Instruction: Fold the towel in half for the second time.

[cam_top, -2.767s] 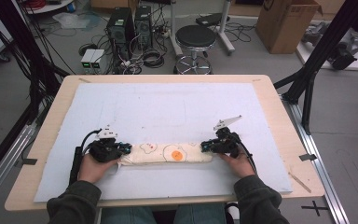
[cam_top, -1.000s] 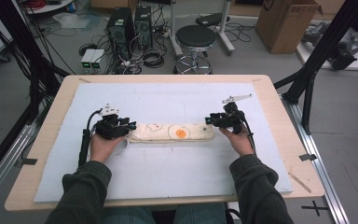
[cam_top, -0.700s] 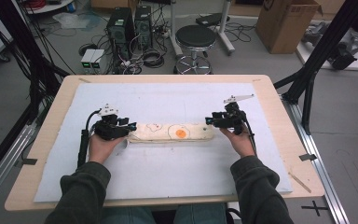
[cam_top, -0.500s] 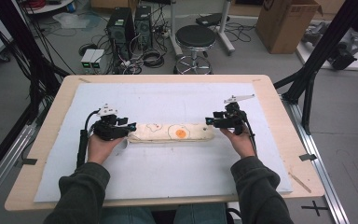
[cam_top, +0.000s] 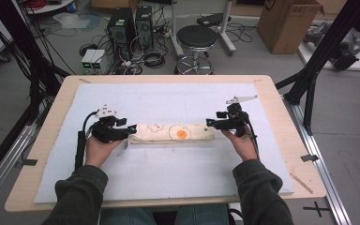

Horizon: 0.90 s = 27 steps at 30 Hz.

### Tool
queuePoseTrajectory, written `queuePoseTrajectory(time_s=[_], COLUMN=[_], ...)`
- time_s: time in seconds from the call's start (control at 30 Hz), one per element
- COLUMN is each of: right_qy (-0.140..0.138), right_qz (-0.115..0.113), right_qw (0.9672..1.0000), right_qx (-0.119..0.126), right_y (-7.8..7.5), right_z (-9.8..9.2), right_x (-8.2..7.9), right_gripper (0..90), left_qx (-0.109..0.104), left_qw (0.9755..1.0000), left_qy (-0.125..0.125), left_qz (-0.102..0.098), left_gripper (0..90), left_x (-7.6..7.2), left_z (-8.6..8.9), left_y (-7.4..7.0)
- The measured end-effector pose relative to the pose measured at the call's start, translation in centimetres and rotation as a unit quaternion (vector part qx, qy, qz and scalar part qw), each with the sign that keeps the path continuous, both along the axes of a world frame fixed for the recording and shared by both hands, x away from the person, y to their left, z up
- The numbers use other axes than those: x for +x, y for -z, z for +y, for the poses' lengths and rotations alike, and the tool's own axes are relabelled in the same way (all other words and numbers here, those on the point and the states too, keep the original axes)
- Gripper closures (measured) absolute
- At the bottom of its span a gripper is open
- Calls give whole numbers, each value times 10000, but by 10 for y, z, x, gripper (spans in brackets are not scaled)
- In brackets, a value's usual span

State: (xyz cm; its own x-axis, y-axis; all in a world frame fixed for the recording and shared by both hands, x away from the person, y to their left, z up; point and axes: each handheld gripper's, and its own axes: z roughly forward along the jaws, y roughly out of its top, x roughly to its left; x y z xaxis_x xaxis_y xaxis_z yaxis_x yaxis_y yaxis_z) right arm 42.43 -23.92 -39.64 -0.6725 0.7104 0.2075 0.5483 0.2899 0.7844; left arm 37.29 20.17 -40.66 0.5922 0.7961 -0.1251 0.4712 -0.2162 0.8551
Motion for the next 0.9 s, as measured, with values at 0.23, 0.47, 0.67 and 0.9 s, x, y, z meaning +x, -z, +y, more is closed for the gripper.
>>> queuePoseTrajectory(time_s=[0.23,0.47,0.67,0.9], right_qy=[28,61,65,72], right_qz=[-77,-107,-189,-238], right_qw=[10000,9999,9997,9996], right_qx=[7,61,111,158], right_y=[-4,-8,-13,-18], right_z=[0,-4,-9,-13], right_x=[-4,-9,-14,-21], right_gripper=[247,201,185,165], left_qx=[30,97,152,254], left_qw=[10000,9998,9997,9993], left_qy=[52,124,176,215], left_qz=[-33,-76,-125,-155], left_gripper=[393,363,352,337], left_x=[-5,-12,-18,-27], left_z=[3,5,6,8], left_y=[-4,-9,-14,-16])
